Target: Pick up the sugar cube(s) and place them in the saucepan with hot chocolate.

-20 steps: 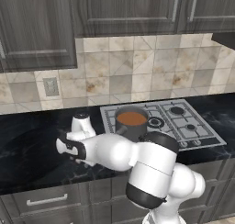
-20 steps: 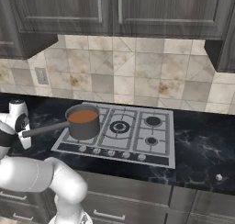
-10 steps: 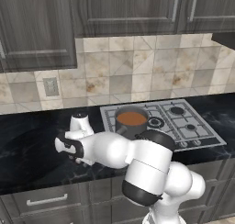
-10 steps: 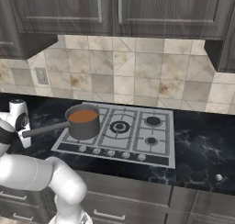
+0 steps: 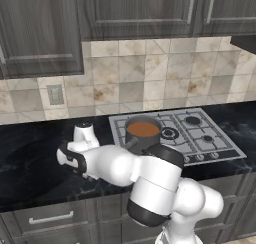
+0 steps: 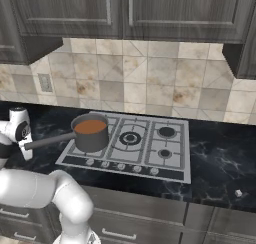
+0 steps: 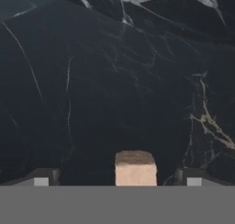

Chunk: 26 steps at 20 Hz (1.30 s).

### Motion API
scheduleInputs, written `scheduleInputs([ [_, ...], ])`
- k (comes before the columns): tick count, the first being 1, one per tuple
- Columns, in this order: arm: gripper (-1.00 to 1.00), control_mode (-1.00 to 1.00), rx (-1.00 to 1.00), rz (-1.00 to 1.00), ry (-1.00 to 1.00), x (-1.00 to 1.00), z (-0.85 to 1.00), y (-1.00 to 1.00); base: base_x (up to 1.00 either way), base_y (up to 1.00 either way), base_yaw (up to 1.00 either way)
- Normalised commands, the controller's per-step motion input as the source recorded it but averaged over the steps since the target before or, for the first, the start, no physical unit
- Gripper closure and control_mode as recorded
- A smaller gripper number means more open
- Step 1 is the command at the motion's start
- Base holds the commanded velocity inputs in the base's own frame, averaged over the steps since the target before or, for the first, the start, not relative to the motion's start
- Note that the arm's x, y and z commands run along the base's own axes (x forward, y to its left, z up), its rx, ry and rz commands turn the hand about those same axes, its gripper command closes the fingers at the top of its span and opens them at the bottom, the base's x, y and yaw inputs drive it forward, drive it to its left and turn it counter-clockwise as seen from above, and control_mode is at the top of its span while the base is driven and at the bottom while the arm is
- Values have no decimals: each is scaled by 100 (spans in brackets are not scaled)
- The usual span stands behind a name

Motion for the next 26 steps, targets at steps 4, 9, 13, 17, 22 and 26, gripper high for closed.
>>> scheduleInputs([
  [4,100,-100,0,0,2,0,-1,7,0,0,0],
  [9,100,-100,0,0,0,0,0,0,0,0,0],
  [13,100,-100,0,0,0,0,0,0,0,0,0],
  [17,100,-100,0,0,0,0,0,3,0,0,0],
  [22,100,-100,-4,-5,0,-21,15,30,0,0,0],
  [26,100,-100,-4,-11,0,-38,35,26,0,0,0],
])
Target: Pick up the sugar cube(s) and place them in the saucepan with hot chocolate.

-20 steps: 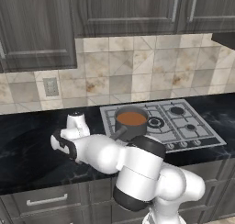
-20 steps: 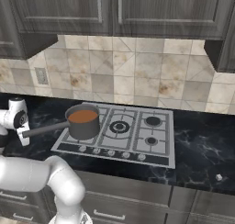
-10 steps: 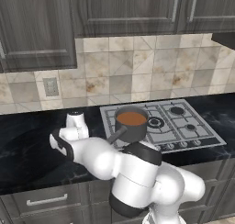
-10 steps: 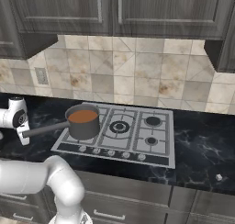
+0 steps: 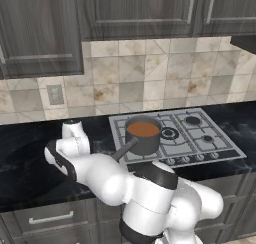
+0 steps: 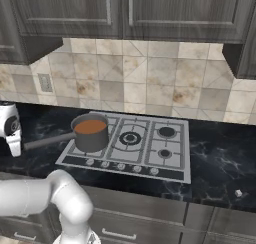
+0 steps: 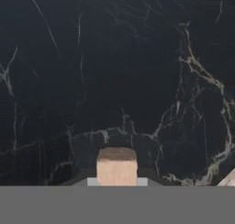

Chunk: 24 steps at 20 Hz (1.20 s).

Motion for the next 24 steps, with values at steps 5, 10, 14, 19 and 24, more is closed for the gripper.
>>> scheduleInputs([
  [5,100,-100,-1,-17,-1,-43,47,3,0,0,0],
  [10,100,-100,0,-15,-13,-72,62,-2,0,0,0],
  [14,100,-100,-3,-10,-23,-60,78,-21,0,0,0],
  [19,100,-100,-11,0,-27,-24,89,-51,0,0,0],
  [24,100,-100,-14,0,-22,-10,88,-62,0,0,0],
])
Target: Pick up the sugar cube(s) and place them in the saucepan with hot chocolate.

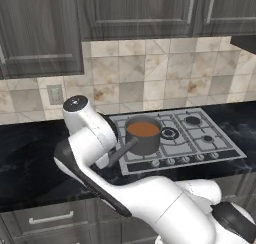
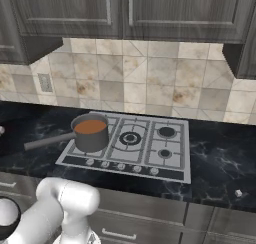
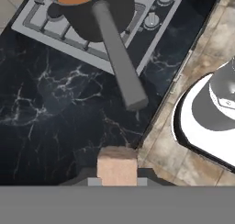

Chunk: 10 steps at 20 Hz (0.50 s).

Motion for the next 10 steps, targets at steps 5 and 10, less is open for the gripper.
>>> scheduleInputs([
  [5,100,-100,-9,0,-4,1,61,-70,0,0,0],
  [10,100,-100,0,13,0,9,20,-86,0,0,0],
])
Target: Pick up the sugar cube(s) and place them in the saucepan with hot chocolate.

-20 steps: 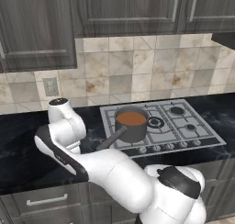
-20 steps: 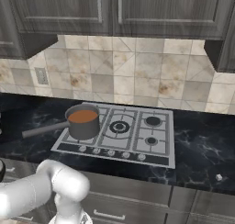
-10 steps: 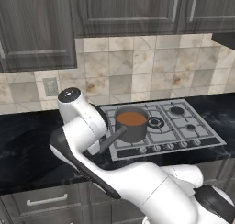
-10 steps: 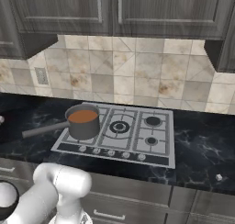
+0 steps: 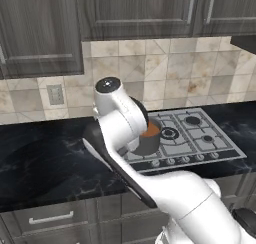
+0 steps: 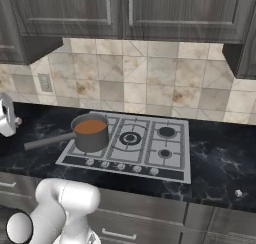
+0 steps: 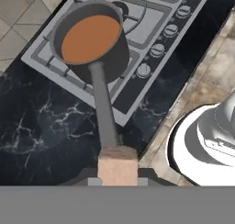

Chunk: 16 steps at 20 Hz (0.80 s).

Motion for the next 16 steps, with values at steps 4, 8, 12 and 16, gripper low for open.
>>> scheduleInputs([
  [4,100,-100,0,29,0,8,16,-82,0,0,0],
  [8,100,-100,-1,31,0,12,12,-76,0,0,0],
  [12,100,-100,-3,34,4,38,1,-71,0,0,0],
  [16,100,-100,-6,34,11,49,8,-50,0,0,0],
])
